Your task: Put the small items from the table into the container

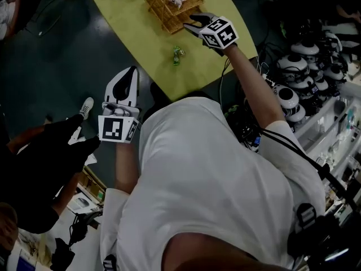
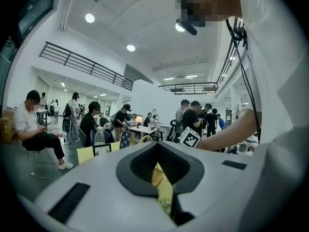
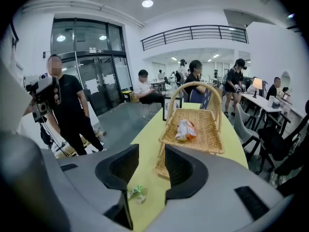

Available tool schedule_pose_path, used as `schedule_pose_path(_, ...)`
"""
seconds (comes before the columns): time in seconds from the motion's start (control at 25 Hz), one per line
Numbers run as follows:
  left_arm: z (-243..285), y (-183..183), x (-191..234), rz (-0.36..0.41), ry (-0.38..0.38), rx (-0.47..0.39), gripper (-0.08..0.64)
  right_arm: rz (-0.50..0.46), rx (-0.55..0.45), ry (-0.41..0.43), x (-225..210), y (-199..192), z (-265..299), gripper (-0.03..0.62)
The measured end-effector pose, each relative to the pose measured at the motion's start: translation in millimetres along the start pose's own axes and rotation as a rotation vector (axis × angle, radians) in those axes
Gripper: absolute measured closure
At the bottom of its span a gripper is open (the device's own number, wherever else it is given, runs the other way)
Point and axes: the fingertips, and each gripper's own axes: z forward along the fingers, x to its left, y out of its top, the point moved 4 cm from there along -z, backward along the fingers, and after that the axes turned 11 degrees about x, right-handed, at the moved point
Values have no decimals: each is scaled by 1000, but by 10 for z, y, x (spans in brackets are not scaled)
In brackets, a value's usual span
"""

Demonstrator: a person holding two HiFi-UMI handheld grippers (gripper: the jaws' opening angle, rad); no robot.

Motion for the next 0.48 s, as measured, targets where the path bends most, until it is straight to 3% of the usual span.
schedule_pose_path(0.48,-216,-239,-25,-47,68,70,552,-18,177,114,519,-876,748,411)
